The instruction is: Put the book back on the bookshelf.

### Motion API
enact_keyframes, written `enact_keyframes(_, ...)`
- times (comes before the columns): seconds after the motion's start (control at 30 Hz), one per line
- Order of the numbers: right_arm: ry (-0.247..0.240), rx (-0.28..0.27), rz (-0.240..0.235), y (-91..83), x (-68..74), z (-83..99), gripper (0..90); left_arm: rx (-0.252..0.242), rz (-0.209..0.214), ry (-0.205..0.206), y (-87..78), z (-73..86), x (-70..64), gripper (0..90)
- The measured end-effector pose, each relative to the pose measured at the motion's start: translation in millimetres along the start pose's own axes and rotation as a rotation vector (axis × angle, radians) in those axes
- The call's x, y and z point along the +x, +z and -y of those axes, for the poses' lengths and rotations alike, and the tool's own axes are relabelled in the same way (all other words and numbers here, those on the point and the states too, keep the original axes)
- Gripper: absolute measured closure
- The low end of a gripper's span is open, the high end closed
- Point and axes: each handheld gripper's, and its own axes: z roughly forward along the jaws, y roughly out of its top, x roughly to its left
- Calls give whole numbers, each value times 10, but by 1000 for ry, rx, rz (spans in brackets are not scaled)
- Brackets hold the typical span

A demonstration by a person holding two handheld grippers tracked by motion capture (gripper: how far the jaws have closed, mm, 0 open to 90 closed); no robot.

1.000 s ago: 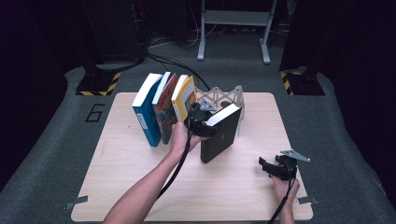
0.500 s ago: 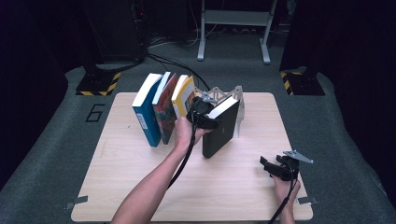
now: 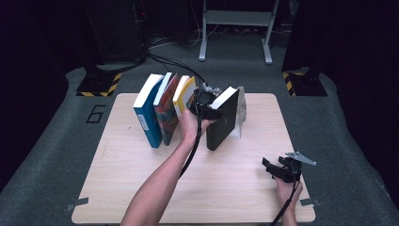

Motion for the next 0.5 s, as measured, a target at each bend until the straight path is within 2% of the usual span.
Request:
enact_keyframes(0.2,-4,4,-4,2,7,-1,190,-6,-40,-17,92,-43,14,546)
enact_keyframes(0.3,-4,-4,1,-3,1,3,190,-21,-41,-40,156,-64,2,546)
enact_keyframes(0.5,3,-8,-5,-9,1,3,190,-47,-86,-78,265,-84,-12,545)
